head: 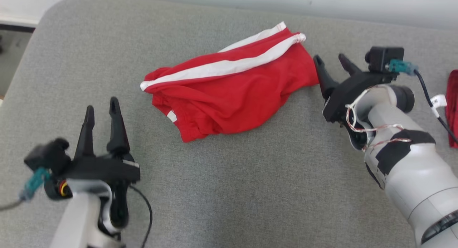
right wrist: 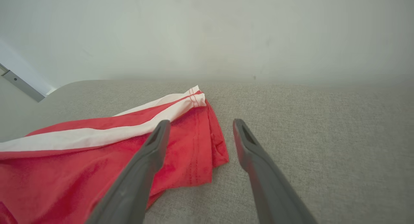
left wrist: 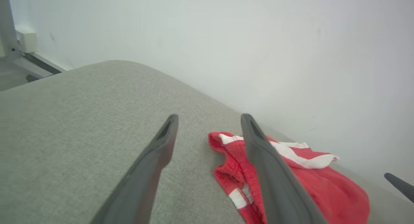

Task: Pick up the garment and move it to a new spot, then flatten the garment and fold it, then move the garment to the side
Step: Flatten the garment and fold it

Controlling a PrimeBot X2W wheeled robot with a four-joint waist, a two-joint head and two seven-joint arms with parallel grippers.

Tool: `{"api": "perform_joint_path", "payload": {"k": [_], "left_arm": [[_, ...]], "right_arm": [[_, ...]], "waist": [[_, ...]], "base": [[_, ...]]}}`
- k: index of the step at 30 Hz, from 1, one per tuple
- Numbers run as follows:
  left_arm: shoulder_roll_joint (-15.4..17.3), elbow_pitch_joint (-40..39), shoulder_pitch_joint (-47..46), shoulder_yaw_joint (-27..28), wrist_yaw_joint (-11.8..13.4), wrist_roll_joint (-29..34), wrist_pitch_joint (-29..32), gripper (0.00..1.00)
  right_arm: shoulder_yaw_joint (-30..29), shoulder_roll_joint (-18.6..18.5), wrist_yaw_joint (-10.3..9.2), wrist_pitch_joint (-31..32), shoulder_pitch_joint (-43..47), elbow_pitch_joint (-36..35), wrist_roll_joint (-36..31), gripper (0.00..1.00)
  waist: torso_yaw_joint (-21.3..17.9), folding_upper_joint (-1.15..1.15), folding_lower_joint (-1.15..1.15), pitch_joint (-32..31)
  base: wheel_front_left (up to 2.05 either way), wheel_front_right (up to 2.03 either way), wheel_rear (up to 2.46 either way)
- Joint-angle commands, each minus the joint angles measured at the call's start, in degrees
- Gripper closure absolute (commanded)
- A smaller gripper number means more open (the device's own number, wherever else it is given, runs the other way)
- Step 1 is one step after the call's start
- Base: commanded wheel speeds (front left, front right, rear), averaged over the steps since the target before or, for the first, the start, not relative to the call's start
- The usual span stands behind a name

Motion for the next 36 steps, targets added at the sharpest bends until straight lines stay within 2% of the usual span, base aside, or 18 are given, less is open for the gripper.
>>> {"api": "perform_joint_path", "payload": {"k": [1, 6, 10, 18, 23, 29, 35, 36], "left_arm": [[-0.4, -3.5, 3.0, 0.7, 1.0, 3.6, -0.2, 0.0], [-2.0, -10.7, 8.2, 1.9, 3.0, 11.5, -0.2, 0.0], [-3.5, -12.8, 10.4, 2.6, 2.9, 14.2, -0.2, 0.0], [-5.3, -12.2, 11.7, 3.2, 1.7, 14.5, -0.2, 0.0], [-5.6, -11.6, 10.9, 2.4, 1.0, 14.1, -0.2, 0.0], [-5.6, -11.8, 10.5, 1.7, 1.4, 12.4, -0.2, 0.0], [-5.6, -12.0, 10.2, 1.2, 2.1, 11.5, -0.2, 0.0], [-5.6, -12.1, 10.1, 1.2, 2.1, 11.3, -0.2, 0.0]], "right_arm": [[0.2, -0.5, -0.15, 0.2, 1.1, 0.6, 0.8, 0.0], [0.1, -0.9, -0.15, 0.9, 1.6, 3.0, 2.2, 0.0], [-0.2, -1.8, -0.15, 2.0, 1.0, 5.4, 2.7, 0.0], [-2.0, -3.9, -0.15, 4.5, -0.2, 7.9, 2.9, 0.0], [-3.8, -7.6, -0.15, 7.3, 1.2, 8.2, 1.0, 0.0], [-7.2, -8.0, -0.15, 9.7, 2.3, 8.1, -1.6, 0.0], [-10.0, -6.5, -0.15, 11.3, 3.3, 8.3, -4.8, 0.0], [-10.4, -6.1, -0.14, 11.5, 3.5, 8.3, -5.4, 0.56]], "waist": [[0.0, 0.0, 0.01, -1.1], [1.8, 0.0, 0.01, -1.4], [4.2, 0.0, 0.01, -1.3], [8.9, 0.0, 0.01, -0.3], [12.0, 0.0, 0.01, 0.8], [13.7, 0.0, 0.01, 1.6], [14.3, 0.0, 0.01, 1.8], [14.2, 0.0, 0.01, 1.7]], "base": [[0.0, 0.0, 0.0], [0.0, 0.0, 0.0], [0.0, 0.0, 0.0], [0.0, 0.0, 0.0], [0.0, 0.0, 0.0], [0.0, 0.0, 0.0], [0.0, 0.0, 0.0], [0.0, 0.0, 0.0]]}}
